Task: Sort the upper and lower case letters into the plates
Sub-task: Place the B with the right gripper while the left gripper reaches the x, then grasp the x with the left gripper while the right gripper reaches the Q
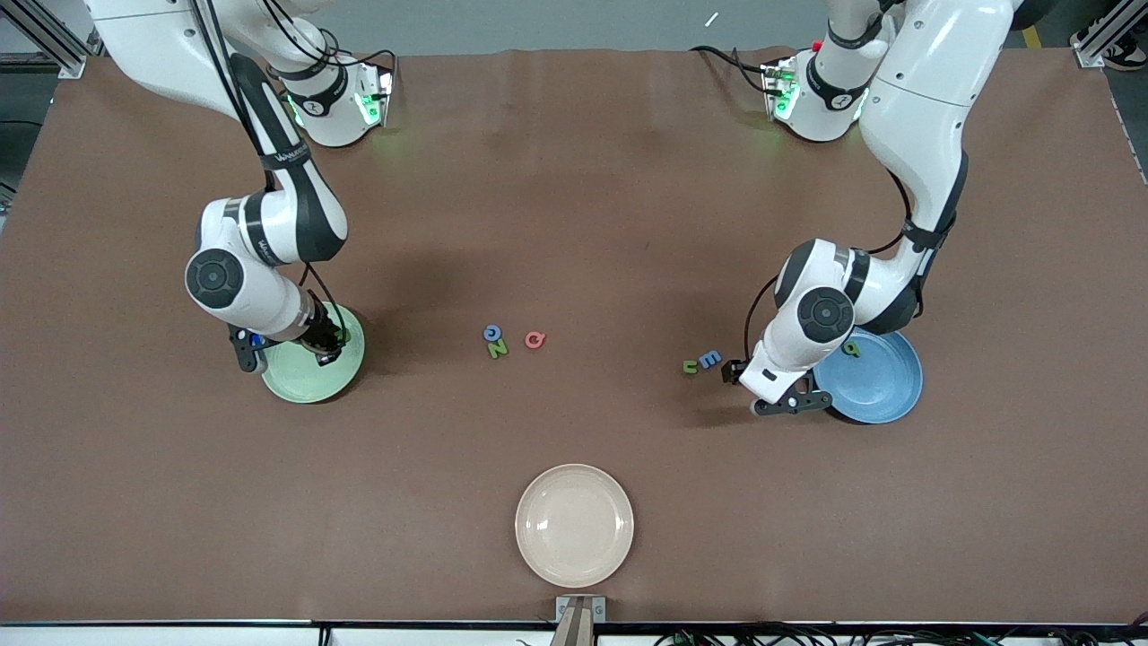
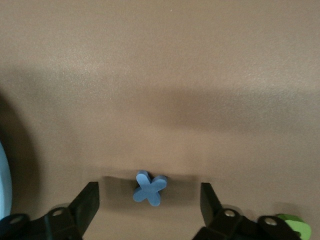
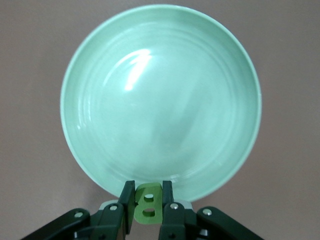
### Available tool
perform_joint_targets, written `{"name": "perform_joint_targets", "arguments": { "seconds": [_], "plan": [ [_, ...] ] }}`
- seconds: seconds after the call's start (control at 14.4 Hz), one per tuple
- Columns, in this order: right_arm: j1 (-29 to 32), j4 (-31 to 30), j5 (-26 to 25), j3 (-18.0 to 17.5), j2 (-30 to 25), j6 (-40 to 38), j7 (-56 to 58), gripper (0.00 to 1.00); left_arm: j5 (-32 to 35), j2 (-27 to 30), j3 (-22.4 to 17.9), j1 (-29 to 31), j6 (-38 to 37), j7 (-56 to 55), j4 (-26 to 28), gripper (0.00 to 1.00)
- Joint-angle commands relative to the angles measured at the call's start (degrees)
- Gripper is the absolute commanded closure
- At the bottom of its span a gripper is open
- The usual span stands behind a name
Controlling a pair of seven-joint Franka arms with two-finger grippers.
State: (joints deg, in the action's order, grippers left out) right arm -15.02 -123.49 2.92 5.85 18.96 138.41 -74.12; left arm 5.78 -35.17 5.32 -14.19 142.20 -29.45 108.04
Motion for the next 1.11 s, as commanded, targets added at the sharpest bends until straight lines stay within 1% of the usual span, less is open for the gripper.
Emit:
{"name": "perform_joint_targets", "arguments": {
  "seconds": [0.0, 0.07, 0.28, 0.42, 0.49, 0.56, 0.63, 0.7, 0.77, 0.84, 0.97, 1.04],
  "plan": [
    [0.96, -3.51, -0.9, -1.11, 0.71, 5.64, 0.38, 0.99, 1.42, -0.69, -0.04, 0.13, 0.8, -0.25, -0.72, 0.29],
    [0.96, -3.42, -0.99, -1.11, 1.68, 6.16, 0.38, 0.99, 1.42, -0.78, -0.04, 0.04, 0.8, -0.25, -0.72, 0.35],
    [0.78, -3.42, -0.99, -1.11, 3.62, 7.49, 0.38, 0.99, 1.33, -0.78, -0.04, 0.13, 0.8, -0.61, -0.46, 0.47],
    [0.87, -3.33, -0.99, -1.11, 3.98, 7.58, 0.38, 0.97, 1.33, -0.78, -0.04, 0.22, 0.8, -0.69, -0.46, 0.57],
    [0.96, -3.33, -0.99, -1.11, 3.89, 7.4, 0.46, 0.8, 1.33, -0.78, -0.04, 0.22, 0.8, -0.78, -0.46, 0.62],
    [1.05, -3.25, -0.99, -1.11, 3.89, 7.31, 0.55, 0.51, 1.33, -0.78, -0.04, 0.13, 0.8, -0.78, -0.46, 0.67],
    [0.87, -3.25, -0.99, -1.11, 3.8, 7.05, 0.73, 0.15, 1.33, -0.86, -0.04, 0.13, 0.8, -0.78, -0.55, 0.71],
    [0.87, -3.25, -1.08, -1.02, 3.45, 6.53, 0.9, 0.0, 1.33, -0.78, -0.04, 0.22, 0.8, -0.78, -0.55, 0.75],
    [0.87, -2.98, -1.08, -1.02, 2.93, 5.13, 1.6, 0.0, 1.25, -0.6, -0.04, 0.22, 0.54, -0.87, -0.55, 0.79],
    [1.05, -2.37, -1.16, -1.02, 1.88, 2.07, 2.48, 0.0, 1.25, -0.25, -0.04, 0.57, 0.36, -0.87, -0.64, 0.82],
    [1.22, 0.69, -1.08, -0.93, 0.2, -6.27, 3.8, 0.0, 1.33, 0.71, -0.13, 1.1, -0.16, -0.61, -0.55, 0.85],
    [1.4, 2.71, -1.08, -1.02, -0.41, -10.31, 3.63, 0.0, 1.33, 1.93, -0.3, 1.27, -1.82, -0.26, -0.46, 0.85]
  ]
}}
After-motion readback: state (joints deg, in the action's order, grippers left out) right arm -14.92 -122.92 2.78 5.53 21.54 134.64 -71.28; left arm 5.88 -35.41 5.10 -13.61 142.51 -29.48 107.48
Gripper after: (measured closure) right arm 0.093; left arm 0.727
